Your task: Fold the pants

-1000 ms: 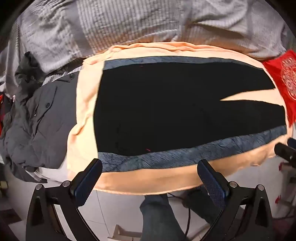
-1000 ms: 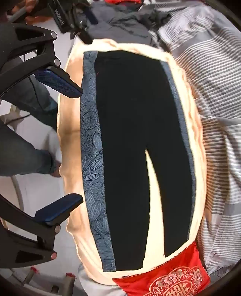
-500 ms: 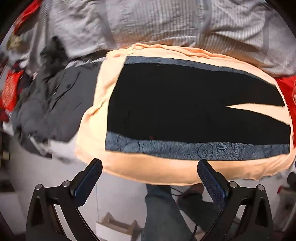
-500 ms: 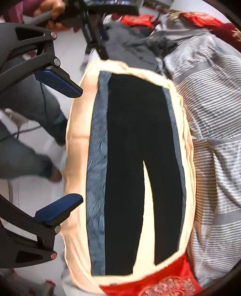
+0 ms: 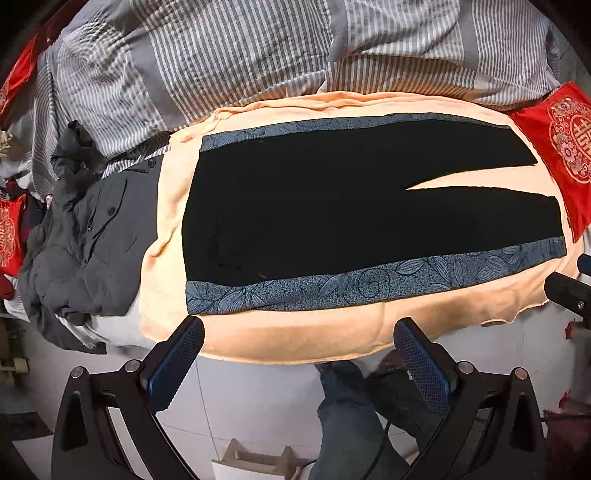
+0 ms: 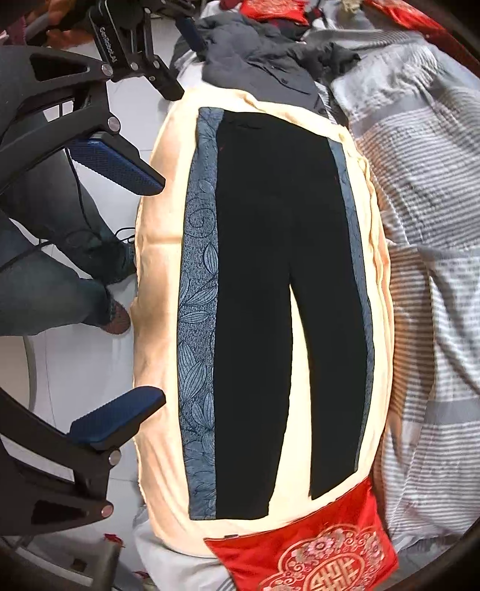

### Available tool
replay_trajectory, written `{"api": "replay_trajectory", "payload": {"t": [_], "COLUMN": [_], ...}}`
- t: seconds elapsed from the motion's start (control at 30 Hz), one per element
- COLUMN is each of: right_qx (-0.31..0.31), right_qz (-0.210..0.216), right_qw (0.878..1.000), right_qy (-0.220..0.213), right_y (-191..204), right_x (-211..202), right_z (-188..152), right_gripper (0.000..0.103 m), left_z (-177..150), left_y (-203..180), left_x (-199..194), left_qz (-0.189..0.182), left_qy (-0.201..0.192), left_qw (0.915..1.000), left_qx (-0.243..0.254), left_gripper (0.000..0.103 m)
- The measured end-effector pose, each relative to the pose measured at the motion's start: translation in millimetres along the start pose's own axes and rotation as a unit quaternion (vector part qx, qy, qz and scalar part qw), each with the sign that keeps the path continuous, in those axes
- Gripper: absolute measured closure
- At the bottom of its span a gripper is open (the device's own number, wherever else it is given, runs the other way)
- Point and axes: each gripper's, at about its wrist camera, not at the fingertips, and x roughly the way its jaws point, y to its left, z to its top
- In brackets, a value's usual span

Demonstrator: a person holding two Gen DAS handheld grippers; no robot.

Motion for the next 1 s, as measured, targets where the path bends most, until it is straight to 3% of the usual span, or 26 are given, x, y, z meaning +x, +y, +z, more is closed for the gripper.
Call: {"api": "replay_trajectory", "payload": {"t": [0.2,1.0], "right_qx": [0.008,0.008], "right_qz": [-0.01,-0.037], "right_qw": [1.0,0.999], "right_qy": [0.005,-0.003], "right_y": [11,34], "right_x": [2,6], "right_z": [25,33], "right_gripper": [0.0,0.0], "left_z": [6,18], "left_y": [12,40], "left_x": [5,10], "left_qz": [0.0,-0.004], "left_qy": [-0.004,-0.018], "left_qw": [1.0,0.9998], "left_qx": [-0.008,-0.006], "left_gripper": [0.0,0.0]}}
